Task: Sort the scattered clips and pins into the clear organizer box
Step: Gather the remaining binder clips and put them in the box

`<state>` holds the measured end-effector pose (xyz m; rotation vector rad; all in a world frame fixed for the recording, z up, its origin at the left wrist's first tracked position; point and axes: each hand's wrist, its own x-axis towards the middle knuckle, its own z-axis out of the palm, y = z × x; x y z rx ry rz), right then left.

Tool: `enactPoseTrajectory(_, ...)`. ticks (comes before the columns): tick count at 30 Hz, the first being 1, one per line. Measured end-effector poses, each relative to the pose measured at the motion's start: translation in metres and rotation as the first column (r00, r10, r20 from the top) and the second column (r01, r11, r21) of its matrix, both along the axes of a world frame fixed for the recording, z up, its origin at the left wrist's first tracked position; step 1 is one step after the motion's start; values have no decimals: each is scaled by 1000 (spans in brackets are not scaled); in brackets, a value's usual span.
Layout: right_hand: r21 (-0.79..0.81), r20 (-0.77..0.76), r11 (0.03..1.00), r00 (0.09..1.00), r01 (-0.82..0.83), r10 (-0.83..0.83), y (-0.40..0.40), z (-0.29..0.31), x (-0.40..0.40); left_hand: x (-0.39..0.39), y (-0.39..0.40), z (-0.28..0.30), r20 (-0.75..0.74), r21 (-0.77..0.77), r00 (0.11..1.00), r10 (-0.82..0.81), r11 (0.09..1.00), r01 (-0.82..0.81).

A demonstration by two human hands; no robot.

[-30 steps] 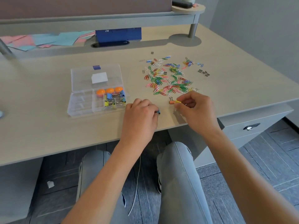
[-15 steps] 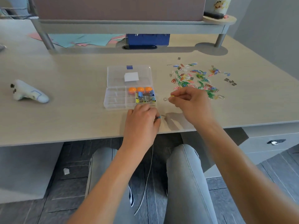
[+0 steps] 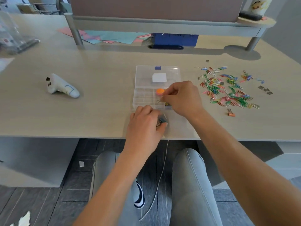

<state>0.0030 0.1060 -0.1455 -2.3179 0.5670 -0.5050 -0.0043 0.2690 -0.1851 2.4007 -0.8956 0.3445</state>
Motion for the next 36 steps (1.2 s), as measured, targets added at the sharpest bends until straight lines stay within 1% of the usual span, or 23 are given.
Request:
enactPoseTrajectory(3,-35,-34,999,999,21,-22,5,-1,4,2,2,-4,-38,-61,999,11,998,-13)
enactPoseTrajectory(6,-70,-67,997,997,19,-24,9,-1,5,6,3,-6,-39,-56,999,7,998,-10)
enactPoseTrajectory(8,-108,-74,994,997,26,-34,11,-2,5,9,4,-7,-27,-57,1000,2,998,-3)
enactPoseTrajectory(11,-161,-79,986,995,48,-61,11,-2,6,13,6,-8,8,-111,1000,8,994,-8)
enactPoseTrajectory(14,-182,-87,982,994,49,-65,9,-4,6,16,5,-8,71,-100,997,10,995,-3)
enactPoseTrajectory(17,-213,-68,976,996,38,-54,8,-6,6,16,4,-9,71,-99,997,-42,994,49)
enactPoseTrajectory(20,-251,-57,968,998,22,-38,9,-8,5,15,5,-11,84,-95,995,-52,994,60)
enactPoseTrajectory(24,-239,-62,971,998,-4,-11,8,-7,4,15,6,-12,94,-86,994,-49,995,57)
enactPoseTrajectory(27,-231,-96,973,995,-26,4,7,-4,4,15,5,-12,92,-90,995,-48,994,57)
enactPoseTrajectory(32,-255,-137,967,990,-21,-15,11,-1,7,14,5,-13,79,-105,996,-45,993,53)
enactPoseTrajectory(34,-272,-136,962,991,-26,-12,11,-1,6,14,5,-13,79,-106,996,-42,993,50)
enactPoseTrajectory(36,-255,-99,966,995,-44,19,10,-4,3,14,5,-13,75,-103,997,-34,994,42)
